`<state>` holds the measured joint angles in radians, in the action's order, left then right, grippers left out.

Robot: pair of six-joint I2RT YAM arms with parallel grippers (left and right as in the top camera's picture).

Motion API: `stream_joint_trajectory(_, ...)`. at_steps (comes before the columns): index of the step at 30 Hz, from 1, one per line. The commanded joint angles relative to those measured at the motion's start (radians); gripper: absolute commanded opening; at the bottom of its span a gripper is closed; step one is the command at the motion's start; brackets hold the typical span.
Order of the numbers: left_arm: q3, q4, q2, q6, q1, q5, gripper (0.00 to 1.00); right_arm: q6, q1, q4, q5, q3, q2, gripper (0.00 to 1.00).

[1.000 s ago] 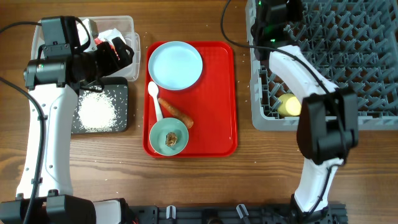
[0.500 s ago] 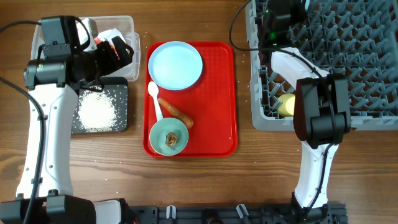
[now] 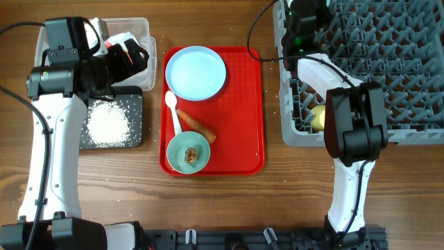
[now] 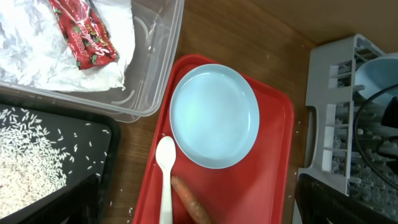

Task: Sort waste into correct bins and load items into the dishwasher rack
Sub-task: 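Carry the blue bowl right and place it in the dish rack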

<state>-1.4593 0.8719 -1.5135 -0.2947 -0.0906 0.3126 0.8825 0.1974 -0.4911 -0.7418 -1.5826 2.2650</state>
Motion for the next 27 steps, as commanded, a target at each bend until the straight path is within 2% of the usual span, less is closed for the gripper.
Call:
stream_joint_trajectory(1,0.002,-0.008,-0.005,-0.005,0.003,0.008,1.00,0.004,0.008,0.042,0.025,0.003,0.034,0.37)
stream_joint_trajectory(2,0.002,-0.008,-0.005,-0.005,0.003,0.008,1.00,0.004,0.009,0.047,0.025,0.003,0.034,0.52)
stream_joint_trajectory(5,0.002,-0.009,-0.005,-0.005,0.003,0.008,1.00,0.004,0.026,0.046,0.018,0.003,0.033,0.86)
stream_joint_trajectory(8,0.002,-0.009,-0.005,-0.005,0.003,0.008,1.00,0.004,0.053,0.044,0.010,0.003,0.033,1.00)
stream_joint_trajectory(19,0.002,-0.019,-0.005,-0.005,0.003,0.008,1.00,0.002,0.095,-0.043,-0.055,0.002,0.024,1.00)
stream_joint_trajectory(27,0.002,-0.024,-0.005,-0.005,0.003,0.008,1.00,-0.208,0.141,0.049,-0.011,0.002,-0.061,1.00)
